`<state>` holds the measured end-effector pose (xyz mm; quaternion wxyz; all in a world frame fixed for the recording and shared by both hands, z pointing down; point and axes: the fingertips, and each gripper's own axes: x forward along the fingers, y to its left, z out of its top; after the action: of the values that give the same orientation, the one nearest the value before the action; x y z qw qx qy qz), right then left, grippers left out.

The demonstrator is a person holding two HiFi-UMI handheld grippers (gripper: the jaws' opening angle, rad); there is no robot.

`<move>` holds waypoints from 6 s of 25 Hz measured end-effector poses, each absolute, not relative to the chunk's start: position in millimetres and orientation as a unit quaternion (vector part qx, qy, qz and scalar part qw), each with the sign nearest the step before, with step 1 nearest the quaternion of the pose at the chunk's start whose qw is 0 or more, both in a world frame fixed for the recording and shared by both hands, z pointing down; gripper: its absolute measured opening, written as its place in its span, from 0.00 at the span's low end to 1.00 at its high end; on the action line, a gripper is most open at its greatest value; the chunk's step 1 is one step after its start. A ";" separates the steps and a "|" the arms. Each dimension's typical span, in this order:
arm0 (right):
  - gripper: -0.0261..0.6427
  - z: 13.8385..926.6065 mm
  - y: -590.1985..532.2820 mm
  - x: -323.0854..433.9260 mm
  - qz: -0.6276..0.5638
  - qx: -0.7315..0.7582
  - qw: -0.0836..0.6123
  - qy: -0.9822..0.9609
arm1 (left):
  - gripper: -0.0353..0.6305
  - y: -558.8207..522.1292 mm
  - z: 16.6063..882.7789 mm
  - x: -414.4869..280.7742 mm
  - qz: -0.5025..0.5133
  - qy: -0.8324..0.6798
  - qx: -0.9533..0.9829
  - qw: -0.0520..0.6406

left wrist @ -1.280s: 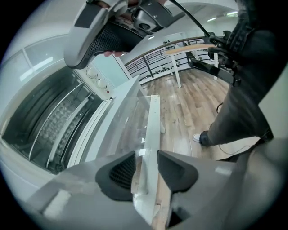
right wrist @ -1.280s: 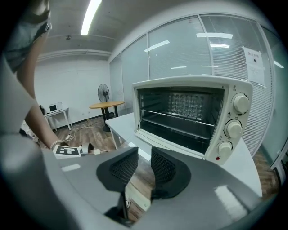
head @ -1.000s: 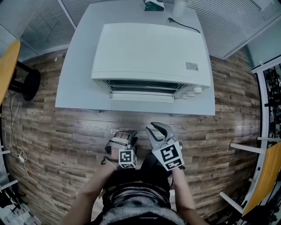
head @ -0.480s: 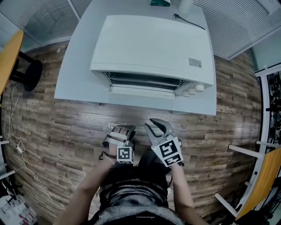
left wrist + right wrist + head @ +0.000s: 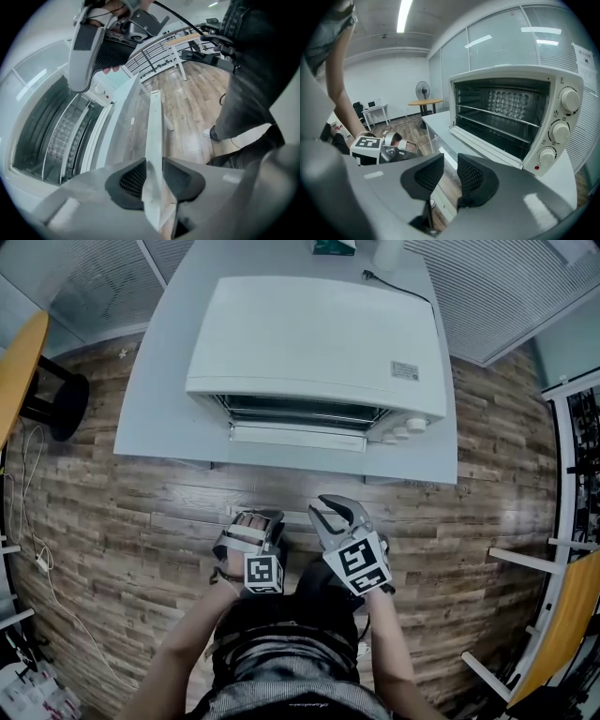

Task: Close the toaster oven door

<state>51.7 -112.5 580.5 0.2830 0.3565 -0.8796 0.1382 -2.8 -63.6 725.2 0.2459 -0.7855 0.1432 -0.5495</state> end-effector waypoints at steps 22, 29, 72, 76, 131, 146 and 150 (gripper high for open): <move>0.19 573.8 -93.8 33.6 0.118 0.291 0.307 -0.898 | 0.18 -57.5 637.5 -5.6 -0.506 0.195 -0.812 0.216; 0.20 561.1 -85.2 24.3 0.092 0.257 0.316 -0.909 | 0.16 -67.5 599.5 -6.1 -0.487 0.222 -0.821 0.198; 0.12 499.0 -137.5 26.9 -0.154 0.237 0.438 -0.854 | 0.27 -117.1 527.2 -13.8 -0.458 0.277 -0.801 0.270; 0.13 490.5 -146.6 27.8 -0.158 0.252 0.428 -0.854 | 0.23 -122.4 520.4 -12.2 -0.453 0.278 -0.801 0.276; 0.22 430.1 -221.5 41.0 -0.141 0.398 0.320 -0.848 | 0.31 -221.5 447.6 0.0 -0.262 0.339 -0.894 0.134; 0.06 407.7 -179.5 23.1 0.014 0.440 0.131 -0.888 | 0.06 -183.6 406.2 -5.2 -0.097 0.362 -0.927 -0.007; 0.05 394.7 -170.1 21.3 0.031 0.441 0.095 -0.892 | 0.06 -174.2 391.7 -3.9 -0.072 0.363 -0.929 -0.017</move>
<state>21.3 -170.1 394.7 0.0955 0.4407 -0.8920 0.0309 -3.9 -174.2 391.7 -0.0172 -0.9288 0.3632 -0.0716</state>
